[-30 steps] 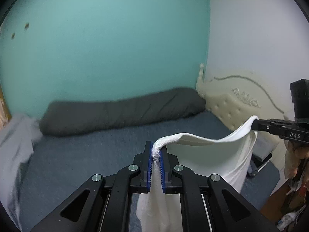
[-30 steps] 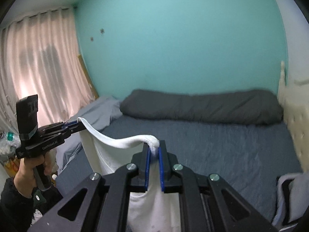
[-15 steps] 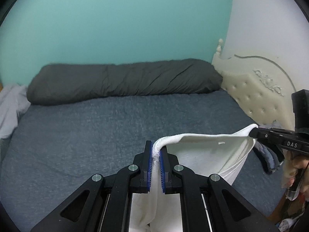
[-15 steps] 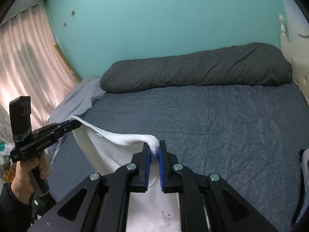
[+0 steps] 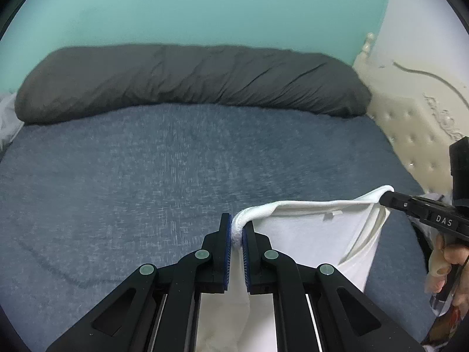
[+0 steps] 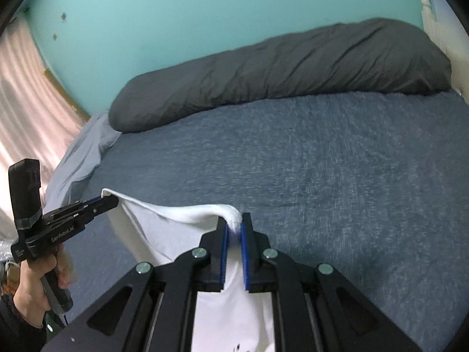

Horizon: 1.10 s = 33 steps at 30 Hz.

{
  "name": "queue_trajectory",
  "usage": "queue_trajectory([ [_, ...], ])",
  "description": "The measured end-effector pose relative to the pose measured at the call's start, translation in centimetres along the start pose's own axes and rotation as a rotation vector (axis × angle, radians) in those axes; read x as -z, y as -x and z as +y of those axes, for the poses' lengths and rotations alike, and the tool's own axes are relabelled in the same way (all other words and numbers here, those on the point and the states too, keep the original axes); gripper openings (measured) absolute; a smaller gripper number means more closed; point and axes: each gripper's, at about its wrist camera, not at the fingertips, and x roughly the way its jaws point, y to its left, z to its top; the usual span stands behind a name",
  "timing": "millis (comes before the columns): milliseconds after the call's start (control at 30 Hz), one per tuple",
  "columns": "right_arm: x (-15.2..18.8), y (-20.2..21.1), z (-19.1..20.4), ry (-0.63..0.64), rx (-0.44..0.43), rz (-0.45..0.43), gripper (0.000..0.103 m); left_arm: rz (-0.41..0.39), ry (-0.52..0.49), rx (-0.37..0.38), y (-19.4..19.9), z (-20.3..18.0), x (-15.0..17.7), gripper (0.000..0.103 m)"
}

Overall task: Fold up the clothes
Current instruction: 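Lift the T-shirt with both grippers, stretching it between them above the bed, then lower the T-shirt onto the bed and open both grippers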

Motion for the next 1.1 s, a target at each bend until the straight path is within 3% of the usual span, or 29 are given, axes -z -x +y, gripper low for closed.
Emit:
queue_trajectory([
  [200,-1.6,-7.6,-2.7,0.007,0.053,0.062,0.007,0.066,0.015,-0.012,-7.1,1.8,-0.4,0.007],
  [433,-0.4,-15.8,-5.9,-0.029,0.077,0.139,0.007,0.161,0.074,0.005,-15.0,4.0,0.2,0.007],
  [733,0.8,-21.1,-8.6,-0.105,0.065,0.175,0.007,0.24,0.165,0.01,-20.2,6.6,2.5,0.008],
  [867,1.2,-22.1,-9.3,-0.133,-0.017,0.198,0.01,0.259,0.18,0.034,-21.2,6.9,3.1,0.009],
  [933,1.2,-22.1,-9.3,-0.137,-0.026,0.193,0.011,0.264,0.191,0.041,-21.3,7.0,3.3,0.014],
  [967,1.2,-22.0,-9.4,-0.145,-0.028,0.194,0.011,0.271,0.203,0.049,-21.2,7.1,3.3,0.03],
  [1000,1.3,-22.0,-9.5,-0.155,-0.031,0.197,0.013,0.277,0.215,0.057,-21.1,7.2,3.4,0.054],
  [1033,1.3,-21.8,-9.7,-0.172,-0.037,0.202,0.017,0.279,0.222,0.063,-20.8,7.3,3.4,0.06],
  [1067,1.3,-21.7,-9.9,-0.189,-0.043,0.208,0.031,0.269,0.219,0.064,-20.2,7.3,3.3,0.06],
  [1100,1.4,-21.6,-10.1,-0.206,-0.049,0.213,0.037,0.26,0.217,0.065,-19.5,7.3,3.3,0.061],
])
